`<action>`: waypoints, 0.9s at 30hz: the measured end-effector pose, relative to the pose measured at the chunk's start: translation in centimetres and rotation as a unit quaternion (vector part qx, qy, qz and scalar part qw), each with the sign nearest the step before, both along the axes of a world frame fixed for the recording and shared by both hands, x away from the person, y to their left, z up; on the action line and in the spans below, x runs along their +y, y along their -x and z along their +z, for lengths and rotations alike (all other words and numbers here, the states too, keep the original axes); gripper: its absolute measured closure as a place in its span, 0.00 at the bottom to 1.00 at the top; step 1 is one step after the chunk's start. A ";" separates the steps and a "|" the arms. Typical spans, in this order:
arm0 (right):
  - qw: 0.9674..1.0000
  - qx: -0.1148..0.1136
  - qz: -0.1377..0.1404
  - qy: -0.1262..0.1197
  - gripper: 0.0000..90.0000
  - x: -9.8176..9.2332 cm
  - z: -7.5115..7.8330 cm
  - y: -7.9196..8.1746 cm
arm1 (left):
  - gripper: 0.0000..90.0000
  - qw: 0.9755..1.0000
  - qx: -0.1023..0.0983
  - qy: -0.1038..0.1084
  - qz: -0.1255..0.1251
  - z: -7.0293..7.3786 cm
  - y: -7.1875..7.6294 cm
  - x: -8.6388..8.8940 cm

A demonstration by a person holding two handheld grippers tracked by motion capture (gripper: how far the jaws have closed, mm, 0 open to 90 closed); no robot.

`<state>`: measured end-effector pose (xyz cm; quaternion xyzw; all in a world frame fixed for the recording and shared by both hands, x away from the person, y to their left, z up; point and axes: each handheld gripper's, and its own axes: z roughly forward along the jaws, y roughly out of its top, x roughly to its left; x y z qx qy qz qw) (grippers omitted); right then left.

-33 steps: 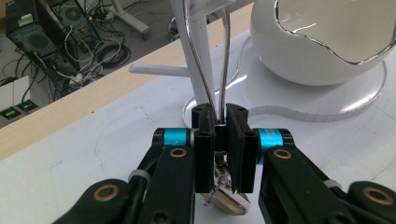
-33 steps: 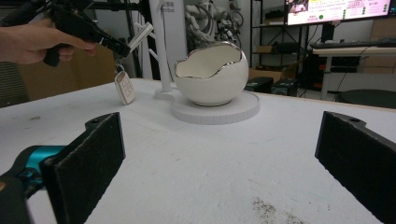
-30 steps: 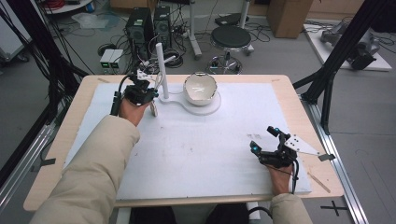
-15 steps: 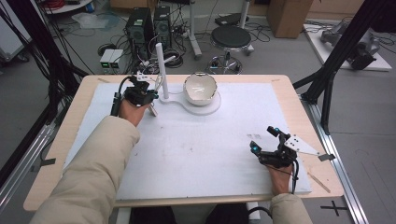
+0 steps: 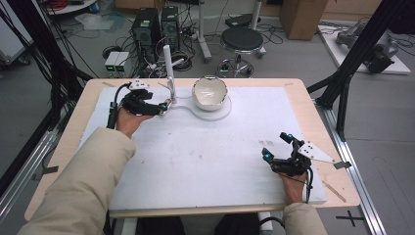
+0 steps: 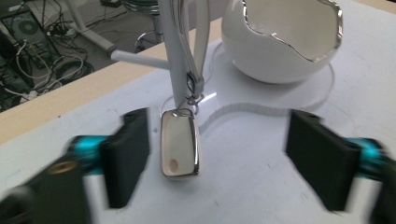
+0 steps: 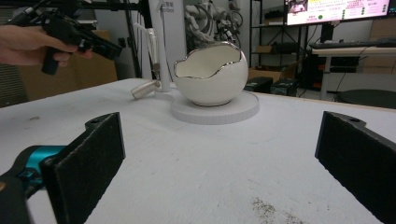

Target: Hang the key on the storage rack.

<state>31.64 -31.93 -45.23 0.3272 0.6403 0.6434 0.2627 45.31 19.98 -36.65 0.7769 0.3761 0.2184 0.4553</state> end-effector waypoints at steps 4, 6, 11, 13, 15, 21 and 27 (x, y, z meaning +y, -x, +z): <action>1.000 0.000 -0.001 0.000 0.01 0.1 0.0 0.0 | 0.03 0.998 -0.031 0.045 -0.013 0.1 2.2 2.2; 1.000 0.000 -0.001 0.000 0.01 0.1 0.0 0.0 | 0.02 0.997 -0.051 0.057 -0.026 0.2 3.4 3.5; 1.000 -0.003 -0.001 0.003 0.01 0.1 0.0 0.0 | 0.02 0.993 -0.082 0.075 -0.044 0.1 6.1 6.3; 1.000 -0.001 -0.002 0.003 0.01 0.1 0.0 0.0 | 0.02 0.991 -0.093 0.082 -0.049 0.0 7.2 7.1; 1.000 -0.001 -0.001 0.002 0.01 0.1 0.0 0.0 | 0.02 0.988 -0.109 0.094 -0.057 -0.2 8.5 7.6; 1.000 -0.001 -0.002 0.002 0.01 0.1 0.0 0.0 | 0.02 0.981 -0.143 0.120 -0.059 -1.9 11.4 8.7; 1.000 -0.001 -0.002 0.003 0.01 0.1 0.0 0.0 | 0.02 0.976 -0.157 0.138 -0.054 -4.1 14.3 9.2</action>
